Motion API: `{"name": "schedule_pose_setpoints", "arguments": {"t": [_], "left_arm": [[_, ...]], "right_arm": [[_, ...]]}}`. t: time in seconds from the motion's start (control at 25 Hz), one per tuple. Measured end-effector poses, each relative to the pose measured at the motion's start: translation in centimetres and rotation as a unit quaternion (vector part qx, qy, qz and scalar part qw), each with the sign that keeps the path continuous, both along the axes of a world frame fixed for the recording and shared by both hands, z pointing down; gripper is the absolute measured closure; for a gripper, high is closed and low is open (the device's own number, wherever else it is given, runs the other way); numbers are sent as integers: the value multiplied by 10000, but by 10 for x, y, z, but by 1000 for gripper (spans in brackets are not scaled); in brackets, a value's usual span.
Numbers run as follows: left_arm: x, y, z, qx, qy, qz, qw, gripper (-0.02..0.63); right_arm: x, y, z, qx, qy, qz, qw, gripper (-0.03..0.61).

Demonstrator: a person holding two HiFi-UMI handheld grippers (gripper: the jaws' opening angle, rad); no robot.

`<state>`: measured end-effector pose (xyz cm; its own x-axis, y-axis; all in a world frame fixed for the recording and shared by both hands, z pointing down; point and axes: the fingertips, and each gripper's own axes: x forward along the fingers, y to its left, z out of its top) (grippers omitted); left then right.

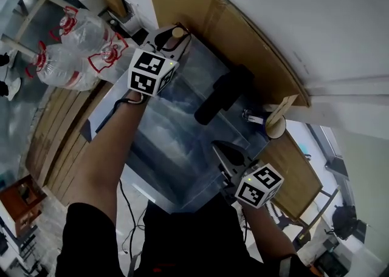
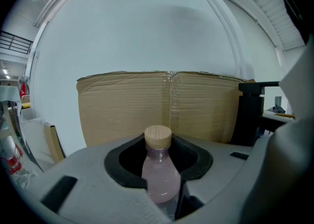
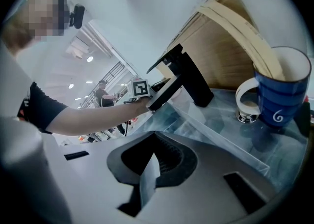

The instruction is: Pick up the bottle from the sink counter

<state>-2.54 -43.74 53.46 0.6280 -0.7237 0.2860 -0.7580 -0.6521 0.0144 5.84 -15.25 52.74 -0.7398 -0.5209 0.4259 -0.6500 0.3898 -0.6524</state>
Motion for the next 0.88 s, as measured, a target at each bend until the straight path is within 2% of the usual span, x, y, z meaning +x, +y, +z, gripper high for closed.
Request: {"name": "schedule_pose_setpoints", "arguments": {"t": [0.32,0.52,0.88], "left_arm": [[0,42,-39,197,149,226,9994,472],[-4,77,-68,365,113,396,9985,472],[-15,146,-106,492,160,400,9979,472]], "right_arm": [[1,-4,-16,161,28,123,9998,574],[1,-8,-31,341,9,212,9992,574],[0,2,-55,525,26,316,9981,574]]}}
